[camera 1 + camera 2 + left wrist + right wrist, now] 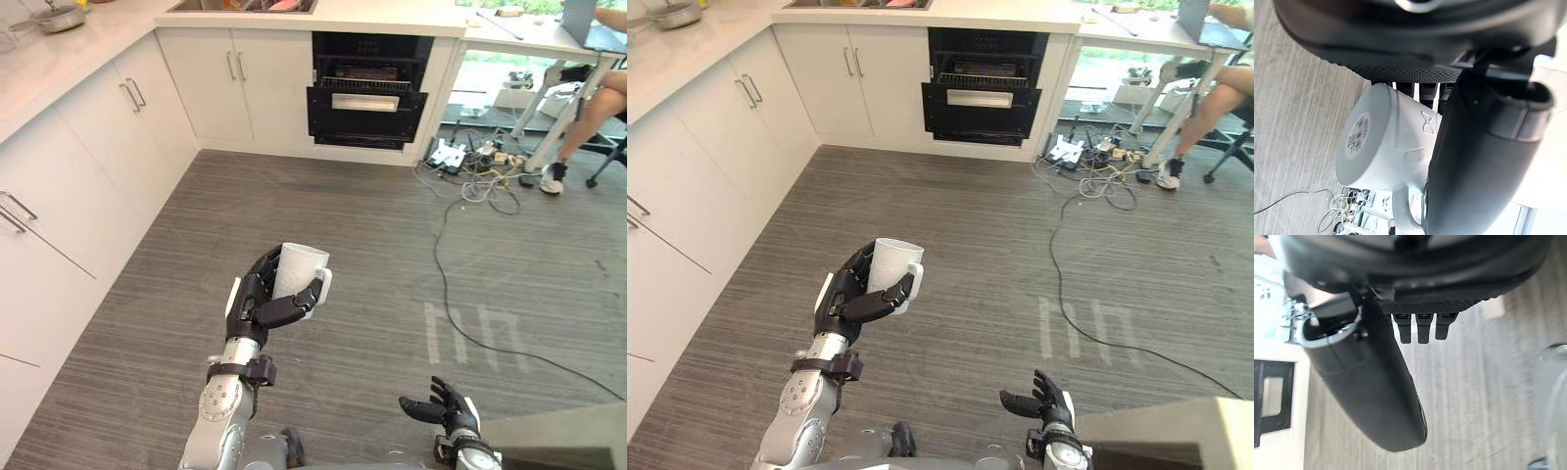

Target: Walk over to the sink, pick up the cup, carry it to the dishwasher, place the cup inside the dishwasher, then close the dishwasher door

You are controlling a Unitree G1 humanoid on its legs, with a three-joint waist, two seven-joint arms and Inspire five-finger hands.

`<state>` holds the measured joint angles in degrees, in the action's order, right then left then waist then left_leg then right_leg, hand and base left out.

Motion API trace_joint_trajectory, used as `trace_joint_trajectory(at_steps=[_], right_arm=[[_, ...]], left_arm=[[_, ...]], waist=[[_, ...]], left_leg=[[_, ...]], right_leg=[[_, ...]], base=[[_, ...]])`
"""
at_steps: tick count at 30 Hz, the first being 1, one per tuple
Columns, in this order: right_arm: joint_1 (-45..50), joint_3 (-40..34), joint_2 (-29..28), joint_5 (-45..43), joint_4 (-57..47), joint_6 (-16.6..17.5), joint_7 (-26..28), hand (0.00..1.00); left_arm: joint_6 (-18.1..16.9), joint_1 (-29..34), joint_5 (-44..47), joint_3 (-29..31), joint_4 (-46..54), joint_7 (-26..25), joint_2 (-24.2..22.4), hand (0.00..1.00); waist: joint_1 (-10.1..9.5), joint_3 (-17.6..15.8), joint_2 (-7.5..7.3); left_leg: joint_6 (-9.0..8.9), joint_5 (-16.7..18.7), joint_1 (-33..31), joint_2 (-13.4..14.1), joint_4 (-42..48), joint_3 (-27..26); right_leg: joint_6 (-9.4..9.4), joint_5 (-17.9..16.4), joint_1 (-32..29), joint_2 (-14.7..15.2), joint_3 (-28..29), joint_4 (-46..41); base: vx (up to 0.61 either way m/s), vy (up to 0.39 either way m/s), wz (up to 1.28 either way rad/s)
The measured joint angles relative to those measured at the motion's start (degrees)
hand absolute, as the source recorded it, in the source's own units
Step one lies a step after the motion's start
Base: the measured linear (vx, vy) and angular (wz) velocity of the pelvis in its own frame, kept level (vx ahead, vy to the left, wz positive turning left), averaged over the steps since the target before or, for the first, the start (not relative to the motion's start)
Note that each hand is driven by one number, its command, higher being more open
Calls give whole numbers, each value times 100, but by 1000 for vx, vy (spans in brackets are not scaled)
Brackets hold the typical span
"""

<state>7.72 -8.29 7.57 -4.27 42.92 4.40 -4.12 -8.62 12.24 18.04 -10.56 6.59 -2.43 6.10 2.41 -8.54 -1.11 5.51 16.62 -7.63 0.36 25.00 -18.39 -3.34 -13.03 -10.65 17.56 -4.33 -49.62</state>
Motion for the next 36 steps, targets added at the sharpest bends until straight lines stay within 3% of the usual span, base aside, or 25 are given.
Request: trace_joint_trajectory(at_steps=[2,5,7,8,9,11,12,13,14,15,17,19,20,21,22,23,24,25,27,28,29,30,32,33,36], right_arm=[[119,108,-6,28,-414,3,21,90],[146,166,39,149,-786,37,21,90],[176,184,72,167,-919,37,20,90],[266,191,109,174,-1058,37,21,90],[331,209,159,200,-1139,37,21,90],[366,281,162,230,-1365,12,31,90],[485,376,155,231,-1704,6,39,90],[711,441,184,230,-2142,65,45,90],[828,453,145,226,-2357,81,32,90],[803,529,97,223,-2541,94,-39,90],[619,540,7,221,-2552,103,-94,90],[346,594,22,217,-2481,162,-88,90],[272,579,41,217,-2401,190,-89,90],[126,511,95,217,-2189,214,-89,90],[-37,456,139,217,-1894,213,-91,90],[-61,452,161,217,-1772,210,-93,90],[-71,439,159,218,-1659,209,-93,90],[0,424,155,219,-1643,206,-89,90],[106,384,133,219,-1644,206,-104,90],[146,357,69,219,-1627,192,-108,90],[155,359,-24,221,-1616,130,-94,90],[157,366,-61,221,-1612,106,-92,90],[199,466,-236,226,-1740,96,-76,90],[192,482,-286,231,-1800,97,-75,90],[127,638,-361,248,-2062,183,-73,90]], left_arm=[[-12,-4,-4,8,82,-14,66,30],[-30,-34,-6,-21,211,-22,84,30],[-51,-154,-4,-132,212,-26,78,30],[-55,-240,-6,-229,194,-60,27,30],[-58,-262,-7,-287,184,-72,-62,30],[-63,-287,-4,-340,185,-93,-230,30],[-48,-286,2,-349,177,-97,-353,30],[-57,-244,2,-347,156,-93,-469,30],[-63,-208,3,-352,246,-85,-481,30],[-138,-197,8,-344,339,-58,-512,30],[-145,-201,51,-336,421,-5,-427,30],[-201,-207,63,-299,432,26,-383,30],[-200,-203,62,-295,410,27,-381,30],[-198,-194,59,-292,394,26,-412,30],[-200,-191,57,-259,399,25,-436,30],[-200,-183,51,-229,406,21,-444,30],[-204,-180,44,-211,409,12,-436,30],[-198,-158,44,-179,390,3,-383,30],[-168,-163,33,-200,364,-2,-315,30],[-157,-179,20,-249,364,-2,-164,30],[-74,-178,-2,-253,324,-13,3,30],[-36,-172,-4,-250,257,-16,42,30],[3,-85,-4,-269,214,-56,47,30],[0,-103,-4,-291,266,-57,50,30],[-128,-223,-3,-455,431,-48,123,30]], waist=[[72,-52,-38],[171,-65,-34],[307,-57,-34],[355,-26,26],[350,56,128],[303,83,291],[347,29,274],[251,26,404],[189,90,495],[83,10,642],[-94,9,545],[-229,-81,295],[-258,-92,277],[-309,-90,284],[-328,-73,325],[-333,-55,360],[-346,-3,370],[-324,42,266],[-240,61,135],[-196,13,-30],[-88,-16,-114],[-73,-18,-116],[-70,-16,-78],[-61,-13,-70],[28,3,-21]], left_leg=[[38,145,393,-97,-237,201],[37,252,813,-280,-642,568],[-154,283,1062,-378,-820,924],[-309,433,1203,-379,-799,1232],[-430,535,1320,-301,-815,1417],[-599,483,1236,-85,-265,1512],[-617,92,931,3,847,1442],[-636,-437,544,463,2270,1096],[-584,-744,342,756,3001,860],[-505,-476,123,1341,3816,503],[-476,-73,-342,1527,4018,116],[-467,227,-1052,1227,3092,-187],[-503,230,-1188,1087,2619,-131],[-677,89,-1437,783,1526,185],[-874,-375,-1528,532,253,667],[-939,-639,-1518,488,-315,886],[-873,-1355,-1482,424,-355,1006],[-469,-1426,-1526,272,64,972],[-281,-946,-1528,100,419,807],[-150,-732,-1322,-62,428,655],[-81,-552,-971,-167,354,602],[-54,-478,-729,-167,254,539],[-88,-400,407,-99,-534,289],[-123,-377,610,-57,-714,234],[-341,-240,1350,90,-1342,-31]], right_leg=[[-21,-399,-403,-675,365,-194],[15,-454,-1049,-1306,360,704],[-24,-113,-1282,-1644,700,1862],[46,528,-1341,-1884,1031,1996],[-37,713,-1336,-2036,1197,1856],[60,488,-1095,-2001,912,1731],[167,411,-1038,-1913,605,1180],[375,187,-840,-2061,450,1229],[351,344,-410,-2078,365,2175],[385,149,116,-2303,339,2401],[515,35,764,-2227,456,2824],[515,35,1488,-1766,553,3480],[515,35,1639,-1655,570,3603],[518,32,1881,-1481,604,3778],[492,1,2084,-1396,684,3889],[419,-64,2159,-1396,772,3885],[316,-325,2345,-1315,1001,3778],[190,-493,2300,-1129,1187,3402],[61,-507,1879,-958,1385,2300],[-723,-241,1317,-823,1522,1012],[-1106,-175,850,-817,1547,-127],[-1048,-203,651,-842,1475,-548],[-547,-426,-37,-981,895,-1036],[-437,-487,-233,-1065,751,-988],[-127,-586,-1062,-1263,-42,369]], base=[[392,167,47],[426,113,65],[575,84,114],[518,22,106],[708,9,102],[722,-27,78],[718,-126,96],[574,-119,86],[265,-61,44],[357,66,15],[548,84,6],[549,102,9],[516,158,1],[516,223,-13],[528,258,-24],[551,331,-46],[581,386,-58],[701,480,-52],[597,388,-24],[600,328,-21],[585,299,-28],[564,248,-52],[625,213,-75],[556,130,-65],[420,49,-50]])
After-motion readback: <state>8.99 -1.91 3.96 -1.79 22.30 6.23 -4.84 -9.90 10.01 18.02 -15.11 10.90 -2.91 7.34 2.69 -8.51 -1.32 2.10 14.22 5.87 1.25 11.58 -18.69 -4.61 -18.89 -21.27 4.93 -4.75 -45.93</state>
